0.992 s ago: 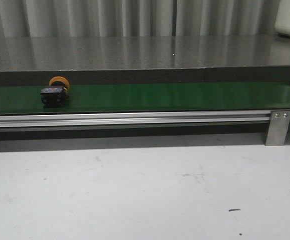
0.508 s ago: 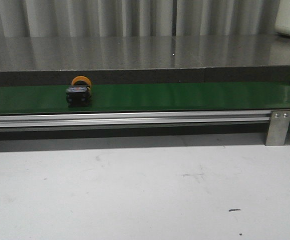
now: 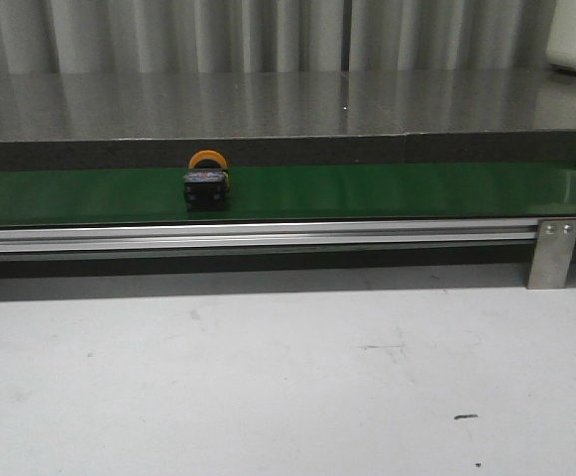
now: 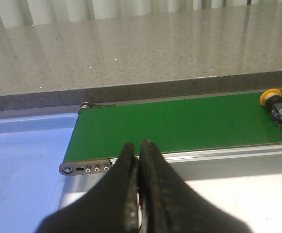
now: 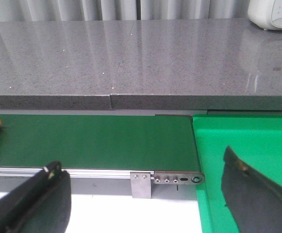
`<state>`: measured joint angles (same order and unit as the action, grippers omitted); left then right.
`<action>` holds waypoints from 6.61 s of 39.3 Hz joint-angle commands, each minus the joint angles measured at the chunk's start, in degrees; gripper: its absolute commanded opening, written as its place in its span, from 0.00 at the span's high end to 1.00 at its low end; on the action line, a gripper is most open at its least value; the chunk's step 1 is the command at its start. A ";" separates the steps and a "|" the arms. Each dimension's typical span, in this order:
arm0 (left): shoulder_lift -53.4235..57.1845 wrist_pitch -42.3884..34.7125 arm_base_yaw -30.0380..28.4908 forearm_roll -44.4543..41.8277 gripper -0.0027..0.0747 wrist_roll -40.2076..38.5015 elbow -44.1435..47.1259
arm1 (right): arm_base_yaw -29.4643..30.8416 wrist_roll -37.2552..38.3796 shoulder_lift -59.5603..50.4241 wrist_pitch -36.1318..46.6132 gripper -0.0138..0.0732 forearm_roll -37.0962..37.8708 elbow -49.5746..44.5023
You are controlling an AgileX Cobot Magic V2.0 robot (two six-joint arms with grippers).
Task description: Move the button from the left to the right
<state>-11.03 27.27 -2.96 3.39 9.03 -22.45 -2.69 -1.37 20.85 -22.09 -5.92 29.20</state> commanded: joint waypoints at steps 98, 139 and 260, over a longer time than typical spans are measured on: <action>-0.54 -5.02 -0.08 0.71 0.99 -0.59 -1.51 | -0.13 -0.07 48.93 0.50 0.10 -0.09 27.68; -0.54 -5.02 -0.08 0.71 0.99 -0.59 -1.51 | -0.13 -0.78 87.61 -19.36 0.26 -8.16 60.12; -0.54 -5.02 -0.08 0.71 0.99 -0.59 -1.51 | -8.52 -3.27 27.27 11.86 0.92 -1.77 13.11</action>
<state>-11.03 27.27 -2.96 3.39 9.03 -22.45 -11.09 -4.03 54.47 -17.85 -7.87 45.91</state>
